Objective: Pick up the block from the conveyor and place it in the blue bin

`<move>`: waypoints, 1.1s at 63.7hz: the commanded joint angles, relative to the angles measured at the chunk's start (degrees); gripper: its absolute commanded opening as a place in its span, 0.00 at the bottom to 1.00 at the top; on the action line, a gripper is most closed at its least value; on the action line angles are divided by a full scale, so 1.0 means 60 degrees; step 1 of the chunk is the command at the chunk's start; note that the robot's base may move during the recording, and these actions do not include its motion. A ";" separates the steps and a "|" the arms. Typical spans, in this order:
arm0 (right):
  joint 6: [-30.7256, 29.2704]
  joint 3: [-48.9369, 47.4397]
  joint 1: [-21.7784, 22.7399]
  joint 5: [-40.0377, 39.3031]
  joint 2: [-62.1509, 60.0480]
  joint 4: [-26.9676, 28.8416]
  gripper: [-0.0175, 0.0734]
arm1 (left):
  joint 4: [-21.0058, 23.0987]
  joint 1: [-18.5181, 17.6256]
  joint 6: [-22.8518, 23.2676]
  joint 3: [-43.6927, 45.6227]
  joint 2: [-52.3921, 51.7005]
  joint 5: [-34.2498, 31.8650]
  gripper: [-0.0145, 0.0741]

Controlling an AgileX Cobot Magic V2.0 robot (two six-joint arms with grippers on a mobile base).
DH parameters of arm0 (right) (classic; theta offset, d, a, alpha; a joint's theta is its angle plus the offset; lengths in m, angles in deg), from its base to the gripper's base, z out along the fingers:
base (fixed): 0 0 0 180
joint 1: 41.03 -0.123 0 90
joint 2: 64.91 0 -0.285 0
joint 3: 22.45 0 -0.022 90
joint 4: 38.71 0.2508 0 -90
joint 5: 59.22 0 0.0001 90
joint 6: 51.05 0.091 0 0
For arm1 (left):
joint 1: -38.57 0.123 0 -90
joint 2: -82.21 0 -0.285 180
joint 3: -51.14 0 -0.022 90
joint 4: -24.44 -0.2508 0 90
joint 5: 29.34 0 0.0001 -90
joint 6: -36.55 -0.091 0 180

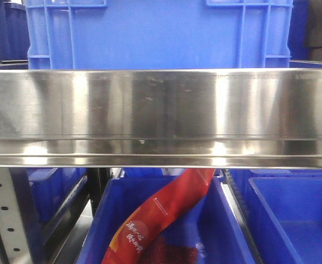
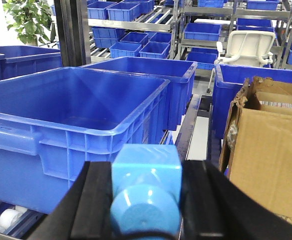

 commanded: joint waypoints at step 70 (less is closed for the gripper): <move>-0.0187 -0.5909 -0.3042 -0.0525 0.7437 0.0006 0.01 | 0.0369 -0.3040 0.0177 0.6698 0.7657 0.1002 0.04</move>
